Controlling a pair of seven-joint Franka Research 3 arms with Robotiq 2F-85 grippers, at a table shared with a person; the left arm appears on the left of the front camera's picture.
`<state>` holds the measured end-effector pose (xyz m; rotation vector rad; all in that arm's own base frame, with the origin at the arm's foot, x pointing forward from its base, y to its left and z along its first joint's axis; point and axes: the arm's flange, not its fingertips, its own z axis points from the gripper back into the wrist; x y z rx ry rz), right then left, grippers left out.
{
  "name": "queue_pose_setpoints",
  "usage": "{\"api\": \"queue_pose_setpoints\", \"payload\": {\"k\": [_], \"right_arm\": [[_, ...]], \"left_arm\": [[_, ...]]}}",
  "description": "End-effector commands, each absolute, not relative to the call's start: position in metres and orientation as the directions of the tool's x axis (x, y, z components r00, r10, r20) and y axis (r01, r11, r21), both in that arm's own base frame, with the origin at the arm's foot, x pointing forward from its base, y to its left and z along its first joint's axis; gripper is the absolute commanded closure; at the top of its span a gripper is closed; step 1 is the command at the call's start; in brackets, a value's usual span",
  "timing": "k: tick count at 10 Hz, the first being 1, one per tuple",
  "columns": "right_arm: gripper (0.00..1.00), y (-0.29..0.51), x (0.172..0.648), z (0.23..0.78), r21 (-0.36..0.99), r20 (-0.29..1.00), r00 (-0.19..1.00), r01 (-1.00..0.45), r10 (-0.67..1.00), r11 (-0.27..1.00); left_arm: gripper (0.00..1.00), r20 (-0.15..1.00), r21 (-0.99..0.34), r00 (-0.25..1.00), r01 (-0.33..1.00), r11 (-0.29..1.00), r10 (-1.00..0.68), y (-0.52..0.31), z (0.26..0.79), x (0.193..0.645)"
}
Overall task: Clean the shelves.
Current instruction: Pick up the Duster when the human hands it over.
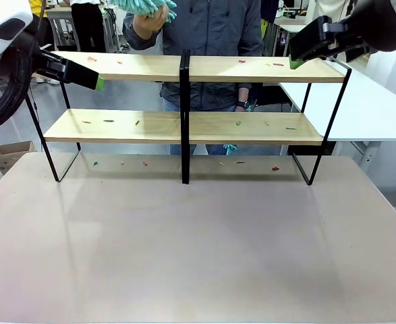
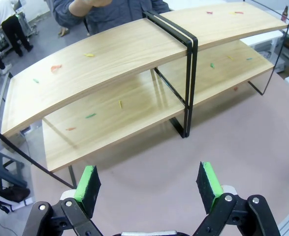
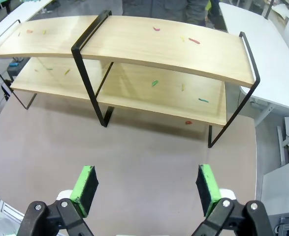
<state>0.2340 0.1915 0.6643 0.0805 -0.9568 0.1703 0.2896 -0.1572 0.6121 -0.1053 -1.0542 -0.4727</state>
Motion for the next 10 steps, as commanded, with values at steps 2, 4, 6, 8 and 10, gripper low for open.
{"api": "queue_pose_setpoints", "payload": {"k": [2, 4, 6, 8, 10], "right_arm": [[0.0, 0.192, 0.233, 0.665, -0.005, 0.819, 0.563, -0.183, 0.109, 0.983], [0.0, 0.192, 0.233, 0.665, -0.005, 0.819, 0.563, -0.183, 0.109, 0.983], [0.0, 0.192, 0.233, 0.665, -0.005, 0.819, 0.563, -0.183, 0.109, 0.983], [0.0, 0.192, 0.233, 0.665, -0.005, 0.819, 0.563, -0.183, 0.109, 0.983], [0.0, 0.192, 0.233, 0.665, -0.005, 0.819, 0.563, -0.183, 0.109, 0.983]], "left_arm": [[0.0, 0.857, 0.134, 0.405, 0.424, 0.896, -0.32, -0.156, 0.613, 0.29], [0.0, 0.855, 0.139, 0.404, 0.423, 0.895, -0.324, -0.157, 0.612, 0.29], [0.0, 0.776, -0.094, 0.564, 0.547, 0.832, -0.283, -0.139, 0.648, 0.309], [0.0, 0.638, -0.437, 0.702, 0.668, 0.602, -0.317, -0.108, 0.684, 0.334], [0.0, 0.483, -0.625, 0.838, 0.534, 0.569, -0.255, -0.089, 0.688, 0.364]]}}
